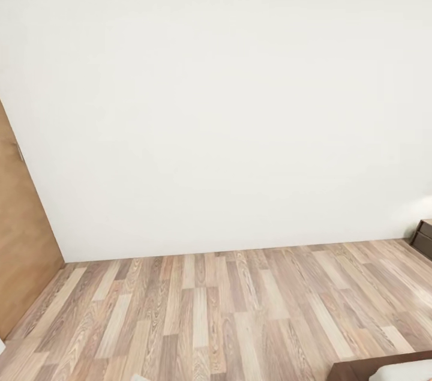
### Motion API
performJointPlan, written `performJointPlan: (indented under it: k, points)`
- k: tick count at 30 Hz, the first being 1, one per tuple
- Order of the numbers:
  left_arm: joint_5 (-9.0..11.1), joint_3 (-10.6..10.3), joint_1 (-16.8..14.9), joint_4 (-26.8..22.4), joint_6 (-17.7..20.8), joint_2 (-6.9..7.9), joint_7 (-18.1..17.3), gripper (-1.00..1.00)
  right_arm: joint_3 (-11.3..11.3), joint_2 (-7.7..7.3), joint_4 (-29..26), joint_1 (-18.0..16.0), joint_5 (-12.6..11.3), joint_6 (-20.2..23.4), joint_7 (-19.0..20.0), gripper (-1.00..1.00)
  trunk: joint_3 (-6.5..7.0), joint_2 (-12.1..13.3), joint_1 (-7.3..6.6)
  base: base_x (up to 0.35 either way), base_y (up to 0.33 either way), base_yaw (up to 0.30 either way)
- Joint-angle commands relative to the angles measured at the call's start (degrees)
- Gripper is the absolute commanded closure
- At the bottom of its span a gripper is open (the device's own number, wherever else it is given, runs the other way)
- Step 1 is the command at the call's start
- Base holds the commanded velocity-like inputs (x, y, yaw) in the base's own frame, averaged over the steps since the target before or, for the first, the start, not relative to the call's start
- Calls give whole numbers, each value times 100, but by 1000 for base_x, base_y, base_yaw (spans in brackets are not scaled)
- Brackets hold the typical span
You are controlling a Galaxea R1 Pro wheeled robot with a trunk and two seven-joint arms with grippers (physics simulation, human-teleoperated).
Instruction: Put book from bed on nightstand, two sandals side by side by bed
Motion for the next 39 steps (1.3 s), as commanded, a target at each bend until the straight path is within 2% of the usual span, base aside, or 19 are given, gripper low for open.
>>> performJointPlan:
  k: [1, 27, 39]
  points:
    - [-60, 47, -2, 4, -24, 1, -10, -100, -47, 2, 4, -5, 61, -31, 26, -100, -2, -3, 5, 325, 19, 0]
    - [-60, 47, -2, 5, -24, 0, -10, -100, -47, 2, 4, -5, 61, -34, 26, -100, -2, -3, 5, 328, 1, 0]
    - [-60, 49, -2, 5, -24, 0, -17, -100, -47, 2, 4, -5, 66, -36, 26, -100, -2, -3, 5, 114, 0, 0]
